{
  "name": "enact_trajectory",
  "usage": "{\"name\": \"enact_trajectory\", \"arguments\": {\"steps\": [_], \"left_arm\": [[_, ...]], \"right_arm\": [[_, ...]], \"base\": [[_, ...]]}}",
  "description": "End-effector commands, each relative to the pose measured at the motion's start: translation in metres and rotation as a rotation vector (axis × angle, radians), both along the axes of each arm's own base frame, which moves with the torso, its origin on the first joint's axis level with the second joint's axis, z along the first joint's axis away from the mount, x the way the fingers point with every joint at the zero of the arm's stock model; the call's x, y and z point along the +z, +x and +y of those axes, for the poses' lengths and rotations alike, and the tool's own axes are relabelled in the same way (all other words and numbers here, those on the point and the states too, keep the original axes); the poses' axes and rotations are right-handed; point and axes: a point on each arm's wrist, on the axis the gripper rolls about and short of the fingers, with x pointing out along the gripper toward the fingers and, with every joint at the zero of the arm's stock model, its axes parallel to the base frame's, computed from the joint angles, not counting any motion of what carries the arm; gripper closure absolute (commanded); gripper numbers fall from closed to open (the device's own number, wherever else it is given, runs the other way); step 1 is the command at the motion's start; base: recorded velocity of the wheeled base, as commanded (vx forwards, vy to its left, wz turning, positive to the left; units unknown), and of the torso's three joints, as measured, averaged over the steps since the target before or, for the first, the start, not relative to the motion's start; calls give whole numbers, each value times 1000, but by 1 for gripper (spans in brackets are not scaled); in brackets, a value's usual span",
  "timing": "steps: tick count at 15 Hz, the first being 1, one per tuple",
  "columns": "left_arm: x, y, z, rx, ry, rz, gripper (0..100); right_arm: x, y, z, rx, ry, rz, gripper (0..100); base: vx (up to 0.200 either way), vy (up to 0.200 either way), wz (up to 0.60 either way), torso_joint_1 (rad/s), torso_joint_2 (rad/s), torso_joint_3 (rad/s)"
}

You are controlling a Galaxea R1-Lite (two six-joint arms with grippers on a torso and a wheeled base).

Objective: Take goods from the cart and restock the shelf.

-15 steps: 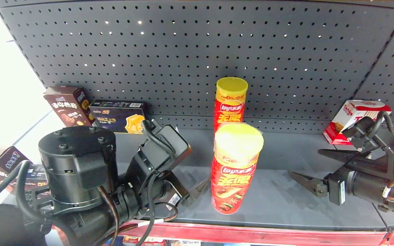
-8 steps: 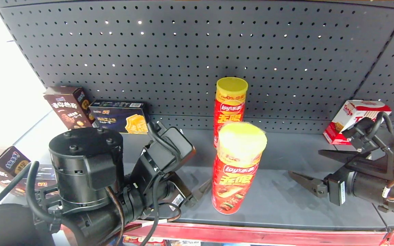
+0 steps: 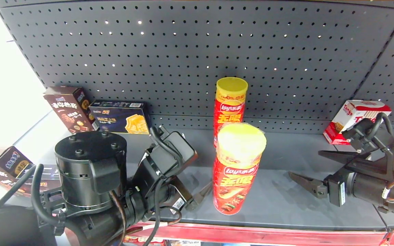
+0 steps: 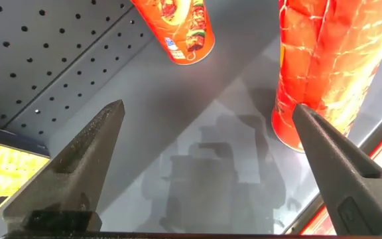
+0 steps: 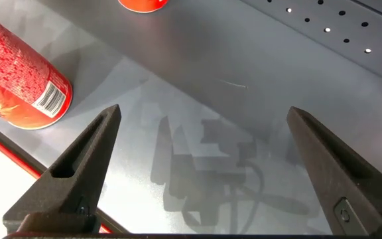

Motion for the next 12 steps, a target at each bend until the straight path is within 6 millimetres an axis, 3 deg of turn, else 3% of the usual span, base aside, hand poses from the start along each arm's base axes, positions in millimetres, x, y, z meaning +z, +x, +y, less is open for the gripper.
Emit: {"name": "enact_trajectory", "arguments": {"steps": [1, 4, 7, 10, 11, 12], "left_arm": [[-2, -1, 2, 7, 6, 6, 0], [19, -2, 25, 67, -52, -49, 0], [46, 0, 60, 185, -121, -136, 0], [79, -19, 109, 329, -205, -270, 0], [83, -26, 115, 345, -216, -291, 0], [84, -45, 126, 355, -237, -318, 0]], "right_arm": [[1, -1, -1, -1, 3, -7, 0], [13, -9, -10, -29, 28, -57, 0], [33, -23, -34, -127, 70, -160, 0], [53, -67, -72, -307, 114, -335, 0], [53, -77, -76, -331, 118, -361, 0], [41, -98, -82, -362, 118, -386, 0]], "base": [[0, 0, 0, 0, 0, 0], [0, 0, 0, 0, 0, 0], [0, 0, 0, 0, 0, 0], [0, 0, 0, 0, 0, 0], [0, 0, 0, 0, 0, 0], [0, 0, 0, 0, 0, 0]]}}
